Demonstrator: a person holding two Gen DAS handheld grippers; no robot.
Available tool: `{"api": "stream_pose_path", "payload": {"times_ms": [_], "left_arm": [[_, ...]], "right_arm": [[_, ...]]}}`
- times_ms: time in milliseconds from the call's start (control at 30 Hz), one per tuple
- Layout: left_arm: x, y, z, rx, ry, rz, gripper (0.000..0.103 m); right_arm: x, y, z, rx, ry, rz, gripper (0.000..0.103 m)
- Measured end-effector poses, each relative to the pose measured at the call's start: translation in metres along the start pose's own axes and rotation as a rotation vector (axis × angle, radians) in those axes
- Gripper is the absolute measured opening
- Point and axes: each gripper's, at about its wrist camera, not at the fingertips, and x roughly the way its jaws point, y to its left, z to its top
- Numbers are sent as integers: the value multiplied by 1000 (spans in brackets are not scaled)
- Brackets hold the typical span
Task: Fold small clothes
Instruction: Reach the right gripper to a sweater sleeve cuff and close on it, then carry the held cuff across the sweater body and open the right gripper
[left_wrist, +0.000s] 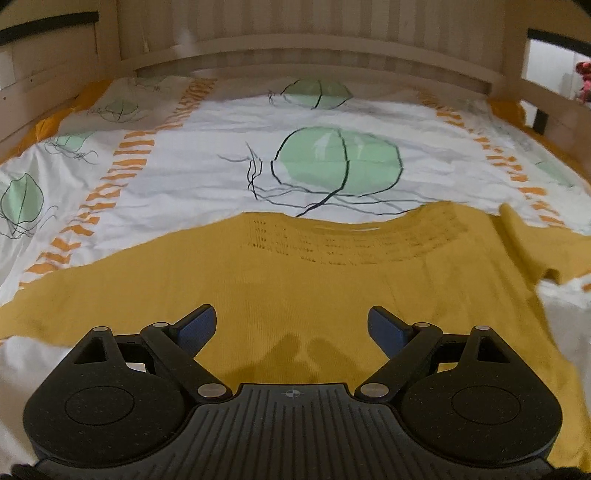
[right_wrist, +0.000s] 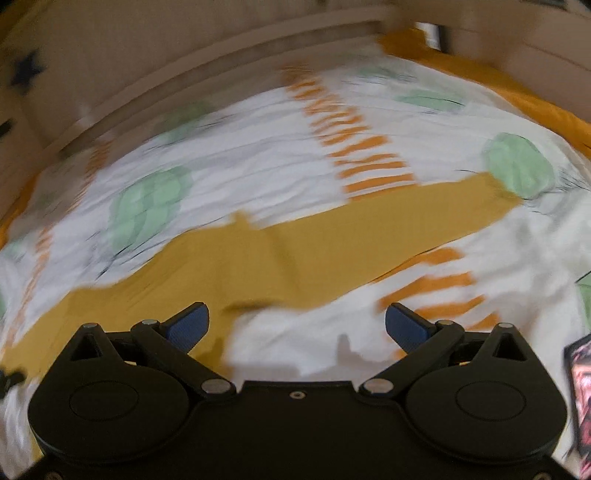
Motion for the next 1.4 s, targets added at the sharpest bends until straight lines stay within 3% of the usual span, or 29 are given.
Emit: {"api": "stream_pose_path", "payload": {"times_ms": [100,200,400,567,700,900,1067,1133,1233,1400], "left_arm": [[22,0,4,-17,24,4,89],[39,3,4,-38,38,14,89],[65,1,0,-32,59,16,89],[82,-4,-14,-16,111,13,90],[84,-5,-24,-6,81,19,92],[90,-3,-29,-10,64,3,100],[93,-6,-30,-1,54,10,103],[93,-6,-31,-2,55,9,103],[93,-6,-29,-1,63,8,103],[93,-4,-26,3,83,-7,102]], "right_arm": [[25,-31,23,22,-2,-113,102],[42,-63,46,36,-11,-192,95],[66,-116,70,132,-50,-280,94],[85,-140,81,118,-65,-346,94],[105,-160,84,149,-42,-355,89],[120,-172,76,175,0,-354,69],[111,-172,79,140,-8,-401,24],[102,-175,82,158,-21,-367,12],[85,-170,89,187,-52,-297,11],[57,-125,111,100,-93,-209,11]]}}
